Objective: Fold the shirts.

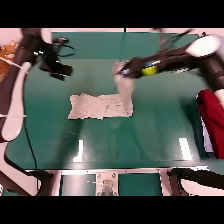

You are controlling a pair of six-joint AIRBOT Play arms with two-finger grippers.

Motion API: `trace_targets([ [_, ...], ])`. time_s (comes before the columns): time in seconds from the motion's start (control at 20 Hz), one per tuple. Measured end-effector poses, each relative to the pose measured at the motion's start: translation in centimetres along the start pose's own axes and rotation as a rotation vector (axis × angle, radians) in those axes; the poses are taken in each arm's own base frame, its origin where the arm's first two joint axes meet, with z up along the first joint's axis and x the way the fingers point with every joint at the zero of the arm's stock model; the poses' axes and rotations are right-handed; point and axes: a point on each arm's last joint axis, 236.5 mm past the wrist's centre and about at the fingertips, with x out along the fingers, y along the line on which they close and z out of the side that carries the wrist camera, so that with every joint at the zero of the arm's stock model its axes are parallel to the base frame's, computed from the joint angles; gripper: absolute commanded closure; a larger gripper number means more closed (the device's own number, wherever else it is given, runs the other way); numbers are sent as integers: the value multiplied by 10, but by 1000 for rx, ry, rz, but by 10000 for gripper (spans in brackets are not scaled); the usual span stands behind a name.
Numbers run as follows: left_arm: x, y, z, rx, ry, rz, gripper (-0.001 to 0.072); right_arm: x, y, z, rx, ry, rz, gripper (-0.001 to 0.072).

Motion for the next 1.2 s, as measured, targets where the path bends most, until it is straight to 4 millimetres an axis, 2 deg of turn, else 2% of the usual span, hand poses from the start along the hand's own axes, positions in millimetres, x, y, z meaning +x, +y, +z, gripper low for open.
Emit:
trace_targets([
  [0.05, -8, 17, -3, -22, -6, 27, 685, 33, 9, -6, 1, -3, 12, 700],
  [0.1, -14, 35, -6, -44, -8, 50, 684, 72, 15, -17, 7, -4, 15, 574],
  [0.15, -17, 49, -9, -63, -5, 67, 685, 109, 18, -28, 15, -10, 14, 228],
  [0.2, -20, 61, -12, -80, -6, 77, 685, 148, 19, -42, 31, -23, 7, 180],
  [0.25, -23, 68, -14, -93, -7, 80, 685, 182, 16, -55, 54, -38, -3, 181],
  [0.3, -24, 72, -16, -100, -5, 73, 685, 206, 12, -63, 87, -57, -12, 236],
  [0.35, -24, 75, -17, -108, -6, 69, 685, 224, 5, -67, 119, -77, -21, 483],
  [0.45, -26, 81, -18, -119, -11, 64, 685, 233, -6, -63, 166, -90, -25, 693],
  [0.55, -26, 79, -17, -121, -15, 43, 684, 217, -23, -44, 164, -94, -32, 703],
  [0.7, -26, 74, -16, -117, -22, 14, 685, 153, -63, -5, 132, -82, -74, 700],
  [0.75, -26, 74, -16, -118, -22, 12, 685, 126, -86, 3, 132, -73, -110, 548],
  [0.8, -26, 73, -16, -120, -23, 6, 685, 100, -110, 6, 141, -59, -149, 234],
  [0.85, -26, 72, -15, -121, -24, 2, 685, 75, -137, 3, 168, -31, -188, 136],
  [0.95, -26, 69, -15, -120, -26, -8, 685, 39, -186, -21, 251, 39, -251, 136],
  [1.0, -26, 70, -15, -122, -27, -8, 685, 27, -205, -35, 293, 64, -272, 136],
  [1.1, -26, 70, -14, -125, -30, -7, 685, 20, -234, -70, 373, 135, -294, 137],
  [1.2, -26, 69, -14, -132, -31, -11, 685, 32, -240, -97, 422, 196, -263, 138],
])
